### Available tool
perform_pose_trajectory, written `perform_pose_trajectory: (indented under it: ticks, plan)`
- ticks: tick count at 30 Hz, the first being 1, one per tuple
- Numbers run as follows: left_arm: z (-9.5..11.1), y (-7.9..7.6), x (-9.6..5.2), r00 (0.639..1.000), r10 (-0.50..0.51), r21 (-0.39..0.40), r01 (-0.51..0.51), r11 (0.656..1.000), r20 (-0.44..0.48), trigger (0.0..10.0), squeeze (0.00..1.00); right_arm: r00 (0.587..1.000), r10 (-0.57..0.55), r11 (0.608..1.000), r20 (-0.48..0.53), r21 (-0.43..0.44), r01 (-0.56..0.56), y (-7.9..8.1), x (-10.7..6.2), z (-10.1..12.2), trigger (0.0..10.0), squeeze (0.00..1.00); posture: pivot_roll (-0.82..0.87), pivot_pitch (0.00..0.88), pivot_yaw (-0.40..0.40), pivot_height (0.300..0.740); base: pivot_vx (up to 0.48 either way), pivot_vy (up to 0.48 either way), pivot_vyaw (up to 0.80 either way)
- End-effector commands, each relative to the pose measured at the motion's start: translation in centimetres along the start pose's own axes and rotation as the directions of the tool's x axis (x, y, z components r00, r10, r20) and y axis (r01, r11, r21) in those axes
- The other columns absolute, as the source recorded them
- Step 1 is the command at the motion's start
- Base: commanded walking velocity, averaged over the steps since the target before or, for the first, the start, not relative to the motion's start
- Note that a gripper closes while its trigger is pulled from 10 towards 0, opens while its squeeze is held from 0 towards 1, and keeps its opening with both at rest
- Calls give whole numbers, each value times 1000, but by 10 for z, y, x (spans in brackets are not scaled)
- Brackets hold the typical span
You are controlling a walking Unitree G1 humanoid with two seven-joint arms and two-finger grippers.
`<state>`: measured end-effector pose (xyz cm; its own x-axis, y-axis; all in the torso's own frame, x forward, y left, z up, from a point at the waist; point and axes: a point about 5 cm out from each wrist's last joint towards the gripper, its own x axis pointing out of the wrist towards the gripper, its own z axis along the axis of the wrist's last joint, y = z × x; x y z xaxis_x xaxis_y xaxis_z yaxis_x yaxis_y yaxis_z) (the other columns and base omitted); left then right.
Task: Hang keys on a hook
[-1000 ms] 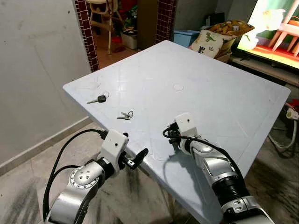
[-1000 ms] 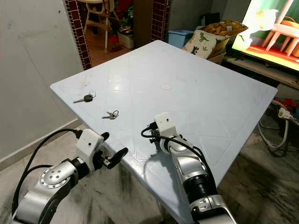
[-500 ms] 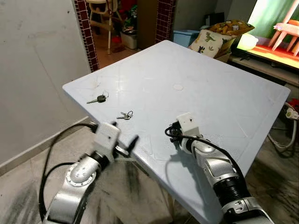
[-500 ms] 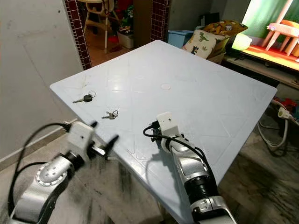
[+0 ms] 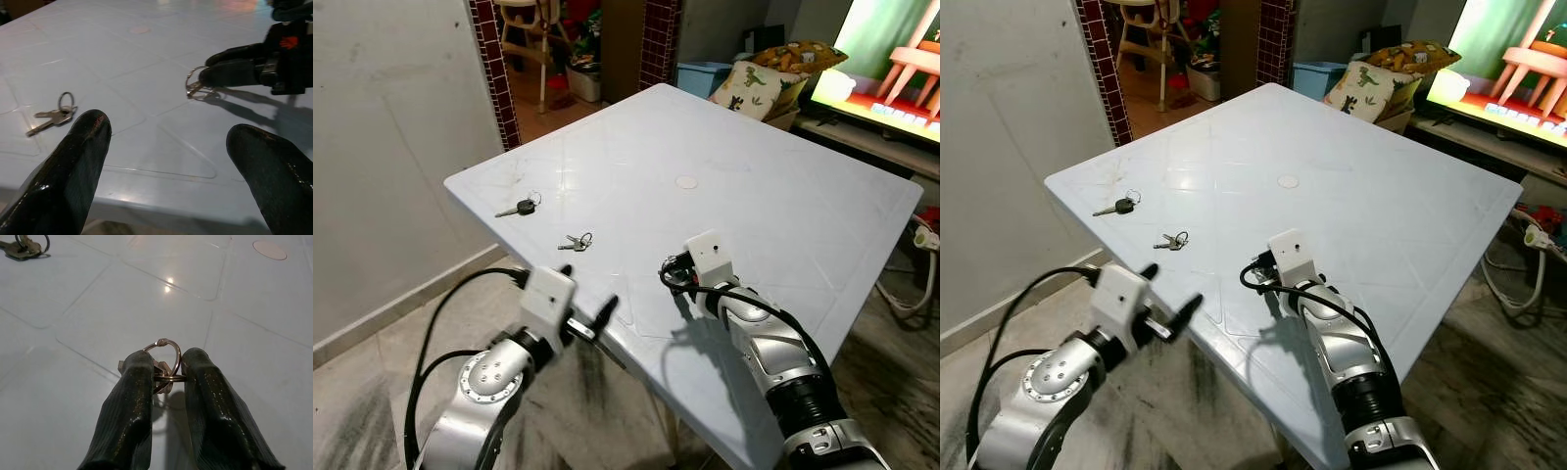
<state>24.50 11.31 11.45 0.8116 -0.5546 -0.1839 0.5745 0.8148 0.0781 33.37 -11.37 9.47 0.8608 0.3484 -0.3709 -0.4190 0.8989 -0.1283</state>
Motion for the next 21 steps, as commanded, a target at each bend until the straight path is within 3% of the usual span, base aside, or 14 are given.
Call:
perform_pose_trajectory:
  ticks: [1, 5, 6, 7, 8, 15, 21]
  plan:
    - [2, 1, -1, 1000, -5, 12, 5, 1000, -2, 10000, 0, 1000, -7, 1000, 14, -17, 7, -1, -1, 5, 10000, 0, 30, 0, -27, 740, 0, 0, 0]
    - [2, 2, 0, 1000, -3, 13, 3, 1000, -3, 10000, 0, 1000, 9, 1000, -3, -8, -9, 1, -2, 1, 10000, 0, 32, 0, -29, 740, 0, 0, 0]
    - [2, 2, -1, 1000, -5, 12, 5, 1000, -4, 10000, 0, 1000, 16, 1000, -2, -6, -16, 2, -2, 0, 7176, 0, 33, 0, -30, 740, 0, 0, 0]
    - [2, 2, -1, 1000, -7, 12, 7, 1000, -4, 10000, 0, 1000, 21, 1000, 0, -5, -21, 3, -2, 0, 7176, 0, 33, 0, -30, 740, 0, 0, 0]
    - [2, 2, -1, 1000, -7, 10, 7, 1000, -5, 10000, 0, 1000, 29, 1000, 0, 6, -29, 4, -2, 0, 0, 0, 34, 0, -30, 740, 0, 0, 0]
    - [2, 4, -1, 1000, 1, -7, -1, 1000, -6, 10000, 0, 999, 51, 998, 1, 29, -51, 7, -1, 0, 0, 0, 37, 0, -33, 740, 0, 0, 0]
    - [4, 9, 1, 999, 35, -40, -35, 999, 4, 10000, 0, 998, 2, 997, 59, 76, -7, -1, 0, 11, 0, 0, 33, 0, -32, 740, 0, 0, 0]
